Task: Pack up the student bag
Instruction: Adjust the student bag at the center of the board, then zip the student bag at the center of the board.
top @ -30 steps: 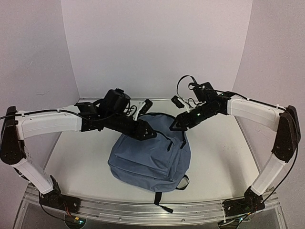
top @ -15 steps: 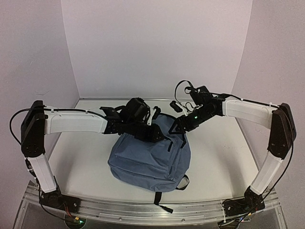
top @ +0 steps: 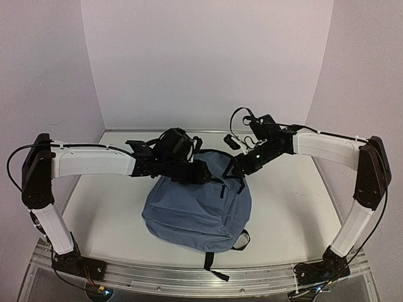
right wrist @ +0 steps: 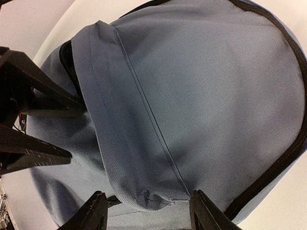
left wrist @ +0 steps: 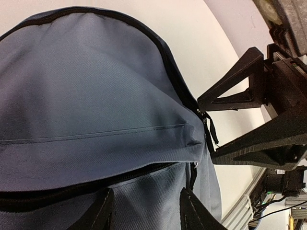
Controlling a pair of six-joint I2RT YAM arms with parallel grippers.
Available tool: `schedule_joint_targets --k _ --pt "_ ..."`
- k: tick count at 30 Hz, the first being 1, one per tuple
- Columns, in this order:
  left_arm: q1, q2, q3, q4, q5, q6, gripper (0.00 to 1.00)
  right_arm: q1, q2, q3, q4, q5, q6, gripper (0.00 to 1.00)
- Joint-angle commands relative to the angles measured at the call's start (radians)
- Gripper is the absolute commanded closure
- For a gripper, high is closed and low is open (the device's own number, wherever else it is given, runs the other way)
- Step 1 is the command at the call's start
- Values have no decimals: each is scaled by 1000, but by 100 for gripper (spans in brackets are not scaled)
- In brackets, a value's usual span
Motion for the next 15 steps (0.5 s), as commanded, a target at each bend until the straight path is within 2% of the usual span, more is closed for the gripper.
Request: schedule_joint_targets --k 1,8,15 --pt "14 -93 -22 -76 -85 51 52 -5 -42 -22 4 -26 6 43" --pt "-22 -138 75 -138 -57 181 58 -82 -123 -104 1 -144 77 45" --pt "-130 -6 251 -286 -93 224 65 -164 -182 -197 3 -230 115 49"
